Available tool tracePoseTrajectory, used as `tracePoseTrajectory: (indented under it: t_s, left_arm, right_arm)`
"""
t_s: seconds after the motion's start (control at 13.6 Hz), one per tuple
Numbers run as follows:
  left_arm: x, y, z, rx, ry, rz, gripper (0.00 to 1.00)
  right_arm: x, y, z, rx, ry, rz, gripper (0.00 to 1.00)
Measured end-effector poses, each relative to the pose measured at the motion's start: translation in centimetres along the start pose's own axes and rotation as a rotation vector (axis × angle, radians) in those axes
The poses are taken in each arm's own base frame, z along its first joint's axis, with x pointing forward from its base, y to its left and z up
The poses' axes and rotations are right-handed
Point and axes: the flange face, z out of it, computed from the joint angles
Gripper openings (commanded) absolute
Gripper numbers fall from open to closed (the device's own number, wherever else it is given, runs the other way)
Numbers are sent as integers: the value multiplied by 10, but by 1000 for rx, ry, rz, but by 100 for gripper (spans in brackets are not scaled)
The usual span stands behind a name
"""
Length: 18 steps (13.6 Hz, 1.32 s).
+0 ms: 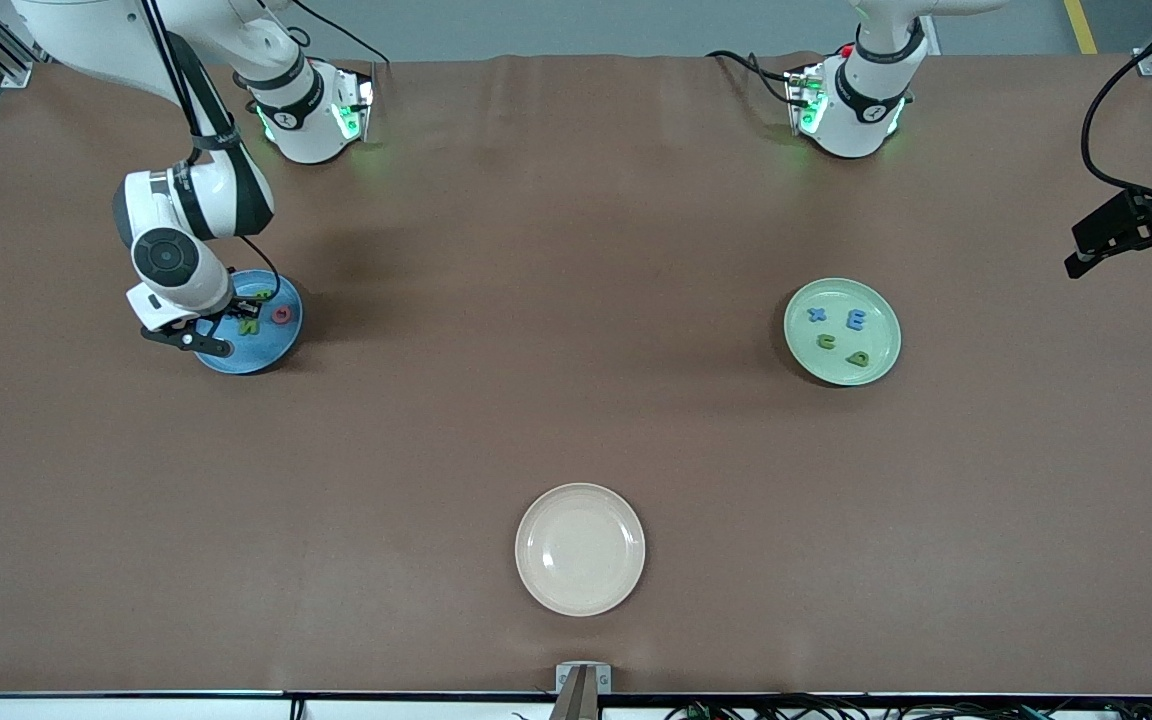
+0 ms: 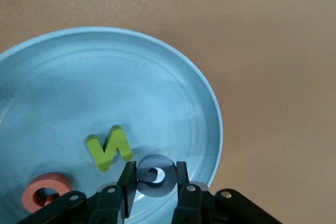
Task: Sort uppercase to blue plate, lowercase to green plate
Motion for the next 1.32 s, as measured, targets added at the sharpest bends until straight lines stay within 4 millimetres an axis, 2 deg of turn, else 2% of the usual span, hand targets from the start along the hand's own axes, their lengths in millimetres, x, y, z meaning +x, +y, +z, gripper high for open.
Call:
tracePoseTrajectory:
  t_s: [0.44, 0.59, 0.66, 0.74, 0.96, 1.1, 1.18, 1.32]
  left_arm:
    - [2, 0, -8, 1, 24, 0, 100]
    - [3, 0, -13, 2, 35, 1, 100]
    - [3, 1, -14, 1, 36, 2, 100]
    - [3, 2, -13, 1, 34, 4, 100]
    - [5, 8, -8, 0, 26, 14, 100]
    - [6, 13, -6, 0, 23, 23, 100]
    - [6, 16, -6, -1, 23, 26, 100]
    - [7, 16, -7, -1, 24, 24, 100]
  right_arm:
    - [3, 3, -2, 3, 6, 8, 100]
    - [7, 2, -17, 15, 30, 7, 100]
    - [7, 2, -32, 17, 32, 5, 100]
    - [4, -1, -53, 10, 25, -8, 100]
    - [-7, -24, -135, -33, -11, -63, 100]
    - [-7, -36, -193, 30, -72, -116, 100]
    - [-1, -32, -225, 77, -92, -171, 100]
    - [14, -11, -290, 133, -80, -259, 100]
